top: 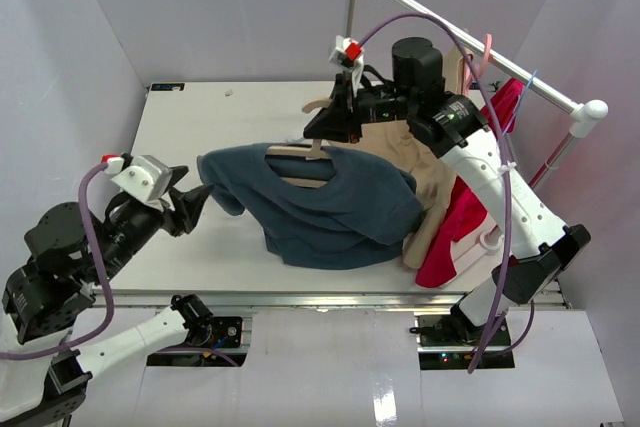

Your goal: Place the t-shirt on the hanger

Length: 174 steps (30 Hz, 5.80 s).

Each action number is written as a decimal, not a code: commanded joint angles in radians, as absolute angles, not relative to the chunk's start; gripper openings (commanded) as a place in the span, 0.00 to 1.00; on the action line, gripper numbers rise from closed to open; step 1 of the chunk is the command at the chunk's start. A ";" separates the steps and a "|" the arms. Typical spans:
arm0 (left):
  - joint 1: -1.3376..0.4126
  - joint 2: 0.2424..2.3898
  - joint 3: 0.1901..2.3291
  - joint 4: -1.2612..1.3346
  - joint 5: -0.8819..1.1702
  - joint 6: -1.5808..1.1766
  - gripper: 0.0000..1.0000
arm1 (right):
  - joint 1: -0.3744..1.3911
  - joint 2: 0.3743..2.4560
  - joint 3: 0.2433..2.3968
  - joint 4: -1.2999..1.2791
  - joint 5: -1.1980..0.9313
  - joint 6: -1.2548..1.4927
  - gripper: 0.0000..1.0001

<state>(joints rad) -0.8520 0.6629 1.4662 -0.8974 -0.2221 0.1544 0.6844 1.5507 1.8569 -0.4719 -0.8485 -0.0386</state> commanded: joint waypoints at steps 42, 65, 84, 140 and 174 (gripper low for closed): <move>-0.849 1.056 1.433 -0.835 0.321 0.152 0.10 | 0.848 1.291 1.522 -0.071 -0.787 -0.026 0.08; -0.849 0.978 1.516 -1.166 0.156 0.144 0.67 | 0.834 1.334 1.624 -0.327 -0.872 -0.160 0.08; -0.850 0.855 1.404 -0.982 -0.008 0.103 0.00 | 0.832 1.246 1.436 -0.172 -0.560 0.023 0.63; -0.850 0.667 1.378 -1.054 -0.164 0.060 0.00 | 0.686 1.341 1.396 -0.313 -0.140 0.023 0.08; -0.850 0.800 1.484 -0.871 0.144 0.077 0.00 | 0.795 1.212 1.446 -0.643 -0.684 -0.443 0.65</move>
<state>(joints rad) -0.8471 0.7652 1.4376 -0.9876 0.0998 0.0664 0.7631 1.1803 1.3958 -0.6062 -0.7127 -0.4150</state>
